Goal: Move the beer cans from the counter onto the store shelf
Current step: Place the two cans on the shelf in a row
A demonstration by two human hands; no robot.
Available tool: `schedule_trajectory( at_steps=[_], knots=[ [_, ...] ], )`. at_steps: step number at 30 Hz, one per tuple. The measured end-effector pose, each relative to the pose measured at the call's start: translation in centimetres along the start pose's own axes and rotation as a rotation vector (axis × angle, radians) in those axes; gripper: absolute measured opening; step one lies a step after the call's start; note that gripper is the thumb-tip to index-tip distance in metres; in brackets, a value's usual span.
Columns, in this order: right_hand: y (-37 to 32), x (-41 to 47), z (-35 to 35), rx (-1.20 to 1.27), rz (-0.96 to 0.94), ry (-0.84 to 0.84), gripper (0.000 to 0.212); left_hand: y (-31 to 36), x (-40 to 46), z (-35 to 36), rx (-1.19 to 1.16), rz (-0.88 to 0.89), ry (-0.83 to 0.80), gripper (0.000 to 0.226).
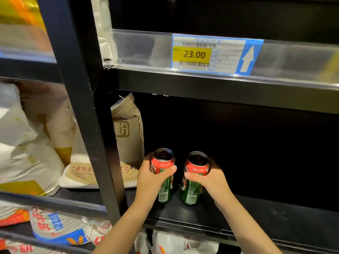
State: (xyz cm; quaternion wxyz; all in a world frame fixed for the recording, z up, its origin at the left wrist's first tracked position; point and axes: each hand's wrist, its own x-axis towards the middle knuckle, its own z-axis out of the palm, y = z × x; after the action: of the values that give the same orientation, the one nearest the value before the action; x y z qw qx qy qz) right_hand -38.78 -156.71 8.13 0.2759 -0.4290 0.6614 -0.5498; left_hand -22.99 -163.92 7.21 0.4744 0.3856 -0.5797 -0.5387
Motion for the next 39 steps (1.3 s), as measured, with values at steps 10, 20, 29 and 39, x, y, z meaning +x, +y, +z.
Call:
schedule_trajectory(
  at_steps=[10, 20, 29, 39],
  knots=[
    [1.7, 1.0, 0.8, 0.009, -0.022, -0.032, 0.055, -1.5, 0.6, -0.5, 0.029, 0.029, -0.022, 0.054],
    [4.8, -0.1, 2.3, 0.063, -0.055, 0.057, 0.078, -5.1, 0.0, -0.8, 0.156, 0.043, -0.033, 0.079],
    [8.5, -1.9, 4.2, 0.069, 0.069, 0.163, 0.069, -9.3, -0.8, -0.9, 0.357, -0.030, 0.054, 0.087],
    [9.0, -2.2, 4.1, 0.039, 0.044, 0.157, 0.056, -9.4, -1.2, -1.4, 0.327, -0.015, 0.048, 0.066]
  ],
)
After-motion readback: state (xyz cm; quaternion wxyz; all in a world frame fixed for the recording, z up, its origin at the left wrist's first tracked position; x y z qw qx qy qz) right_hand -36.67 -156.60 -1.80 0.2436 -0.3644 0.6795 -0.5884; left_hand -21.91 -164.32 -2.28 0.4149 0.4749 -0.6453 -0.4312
